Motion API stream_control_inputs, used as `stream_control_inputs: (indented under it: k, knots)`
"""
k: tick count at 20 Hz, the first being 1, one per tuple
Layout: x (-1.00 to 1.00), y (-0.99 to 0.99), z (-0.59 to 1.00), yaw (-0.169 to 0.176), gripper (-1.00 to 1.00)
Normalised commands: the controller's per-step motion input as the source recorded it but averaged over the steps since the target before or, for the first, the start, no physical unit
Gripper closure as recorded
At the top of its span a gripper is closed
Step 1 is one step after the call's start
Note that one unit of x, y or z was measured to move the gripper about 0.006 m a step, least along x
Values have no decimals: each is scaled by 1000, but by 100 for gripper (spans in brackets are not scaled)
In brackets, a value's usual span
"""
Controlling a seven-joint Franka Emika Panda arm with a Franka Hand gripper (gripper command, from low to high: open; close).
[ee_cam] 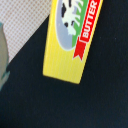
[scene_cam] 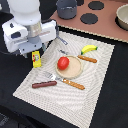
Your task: Interact with the objects in diverse but meaningful ways.
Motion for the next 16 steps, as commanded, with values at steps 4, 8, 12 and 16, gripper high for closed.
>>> stream_control_inputs:
  k: [4, 8, 12, 16]
  knots:
    - [661, -23, 314, -3, -100]
    - [783, -136, 253, -31, -100]
    - [848, -131, 324, -44, -100]
    - [898, -116, 396, -46, -100]
